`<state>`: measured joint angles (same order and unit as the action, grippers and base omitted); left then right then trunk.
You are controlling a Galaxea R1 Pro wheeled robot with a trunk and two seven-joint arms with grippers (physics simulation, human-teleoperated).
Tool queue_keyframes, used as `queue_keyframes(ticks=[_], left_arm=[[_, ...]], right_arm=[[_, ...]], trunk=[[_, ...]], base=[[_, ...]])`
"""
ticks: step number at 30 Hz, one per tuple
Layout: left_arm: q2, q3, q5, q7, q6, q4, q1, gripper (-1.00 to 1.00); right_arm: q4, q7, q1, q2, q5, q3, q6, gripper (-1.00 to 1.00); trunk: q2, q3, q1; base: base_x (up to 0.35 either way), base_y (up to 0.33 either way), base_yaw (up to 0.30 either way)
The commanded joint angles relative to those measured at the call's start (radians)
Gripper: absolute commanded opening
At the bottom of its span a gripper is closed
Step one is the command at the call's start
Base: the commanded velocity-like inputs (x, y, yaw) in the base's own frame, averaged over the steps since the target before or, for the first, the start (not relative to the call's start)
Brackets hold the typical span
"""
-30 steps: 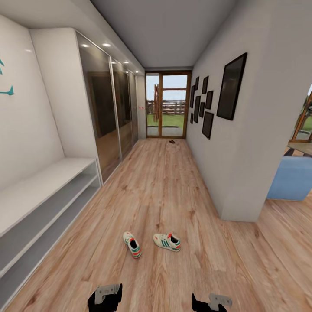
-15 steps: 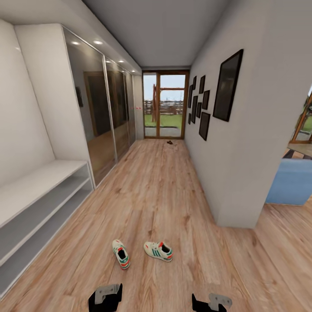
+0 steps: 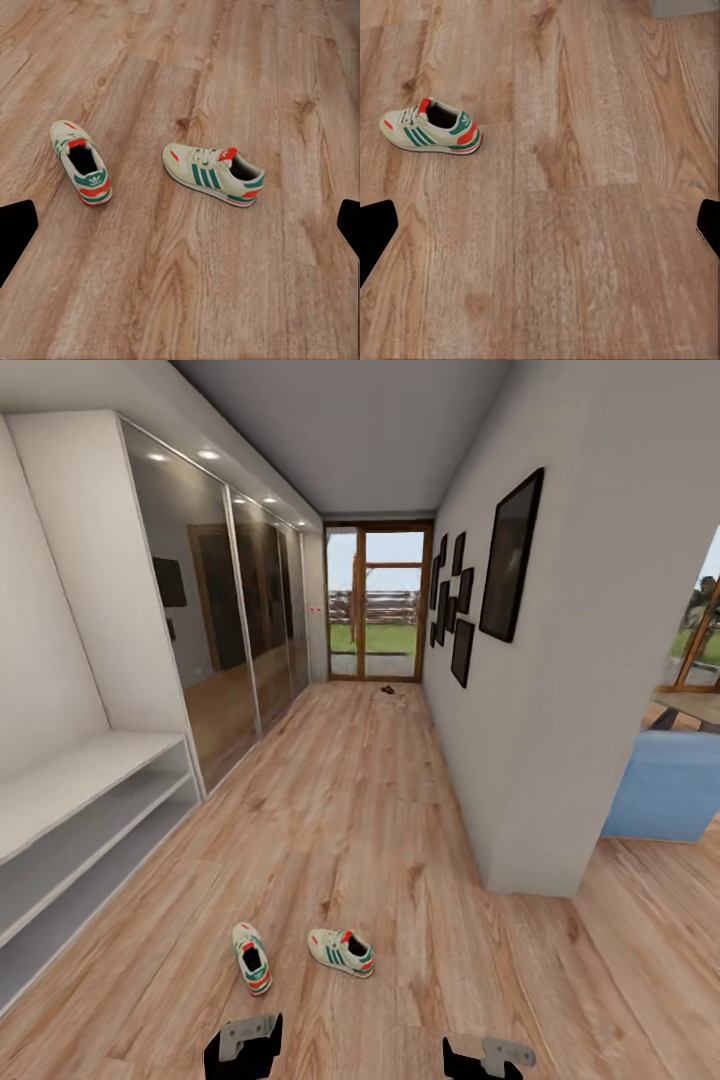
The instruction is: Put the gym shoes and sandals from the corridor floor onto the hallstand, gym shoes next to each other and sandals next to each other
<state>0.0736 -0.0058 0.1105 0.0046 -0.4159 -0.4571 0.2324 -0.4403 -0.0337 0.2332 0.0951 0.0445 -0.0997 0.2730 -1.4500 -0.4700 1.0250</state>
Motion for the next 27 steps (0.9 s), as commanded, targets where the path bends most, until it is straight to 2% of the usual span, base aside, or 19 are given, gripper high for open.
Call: queue_keyframes(ticks=[1, 10, 27], left_arm=[[0.0, 0.0, 0.0, 0.0, 0.0, 0.0, 0.0, 1.0], [0.0, 0.0, 0.0, 0.0, -0.001, 0.0, 0.0, 1.0], [0.0, 0.0, 0.0, 0.0, -0.001, 0.0, 0.0, 1.0]], right_arm=[[0.0, 0.0, 0.0, 0.0, 0.0, 0.0, 0.0, 1.0], [0.0, 0.0, 0.0, 0.0, 0.0, 0.0, 0.0, 1.0], [0.0, 0.0, 0.0, 0.0, -0.001, 0.0, 0.0, 1.0]], trunk=[[0.0, 0.0, 0.0], [0.0, 0.0, 0.0], [0.0, 0.0, 0.0]], base=[[0.048, -0.208, 0.115], [0.027, -0.115, 0.193], [0.006, -0.025, 0.269]])
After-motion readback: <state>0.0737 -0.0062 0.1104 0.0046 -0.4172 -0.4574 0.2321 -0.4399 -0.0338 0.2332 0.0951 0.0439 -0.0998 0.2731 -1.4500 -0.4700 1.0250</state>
